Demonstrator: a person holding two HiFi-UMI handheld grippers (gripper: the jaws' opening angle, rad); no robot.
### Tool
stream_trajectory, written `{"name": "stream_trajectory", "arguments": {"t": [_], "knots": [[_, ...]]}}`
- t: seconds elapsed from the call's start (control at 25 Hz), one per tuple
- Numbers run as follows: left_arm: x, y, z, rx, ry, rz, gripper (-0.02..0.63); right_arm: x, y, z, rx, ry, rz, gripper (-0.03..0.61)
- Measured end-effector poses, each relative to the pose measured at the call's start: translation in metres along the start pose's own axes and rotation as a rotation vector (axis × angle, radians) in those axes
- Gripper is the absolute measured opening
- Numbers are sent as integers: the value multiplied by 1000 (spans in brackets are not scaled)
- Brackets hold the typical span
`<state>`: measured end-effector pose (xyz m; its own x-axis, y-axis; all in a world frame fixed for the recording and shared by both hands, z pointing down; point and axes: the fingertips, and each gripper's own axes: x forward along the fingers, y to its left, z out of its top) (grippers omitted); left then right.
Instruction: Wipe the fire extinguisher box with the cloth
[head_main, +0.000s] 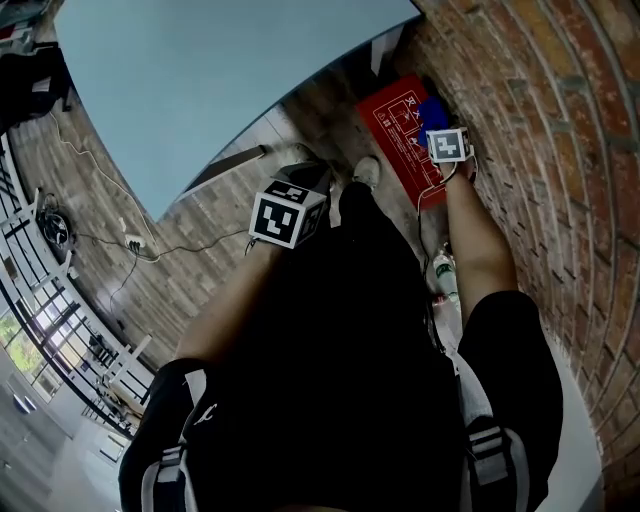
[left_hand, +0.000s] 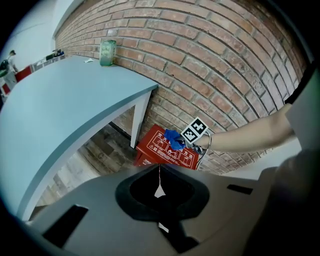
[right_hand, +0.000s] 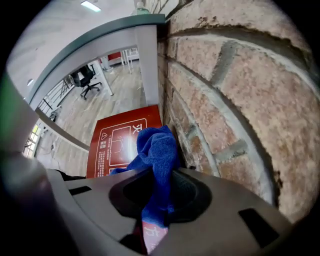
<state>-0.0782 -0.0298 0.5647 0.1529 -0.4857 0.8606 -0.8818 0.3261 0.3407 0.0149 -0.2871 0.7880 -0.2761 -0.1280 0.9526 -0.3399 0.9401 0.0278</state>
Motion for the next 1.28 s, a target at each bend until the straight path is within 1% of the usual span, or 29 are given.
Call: {"name": "stream_trajectory", "arguments": {"t": [0.08,0.16,0.36,0.56,0.72,0.84,0.96,1.04,1.12,1.2,1.28], "knots": [[2,-1,1,4,1,-4,11,0,5,-8,26,-14,-19,83],[4,-1,0,4,3,-9,11,0,17,-19,27,-15,-15,83],[5,0,-2,3,10,-17,11,-2,66,-41,4,-16,74,83],[7,-2,-7,11,18,-32,11,-4,97,-54,-47,-11,115,83],[6,-1,-12,8,20,-35,11,-5,101,-57,-50,-5,131,83],[3,3,-14,-2,15,-29,11,-3,103,-56,-57,5,160,83],[-1,6,-17,-16,10,-23,11,-4,96,-72,-62,96,163,83],[-2,8,-19,-24,10,-16,11,-4,94,-76,-66,120,174,83],[-4,10,-19,-32,8,-11,11,-4,92,-75,-84,121,179,83],[-4,11,-18,-34,6,-9,11,-3,86,-69,-98,98,170,83],[-4,12,-18,-33,8,-9,11,-3,72,-68,-83,95,143,83]]}}
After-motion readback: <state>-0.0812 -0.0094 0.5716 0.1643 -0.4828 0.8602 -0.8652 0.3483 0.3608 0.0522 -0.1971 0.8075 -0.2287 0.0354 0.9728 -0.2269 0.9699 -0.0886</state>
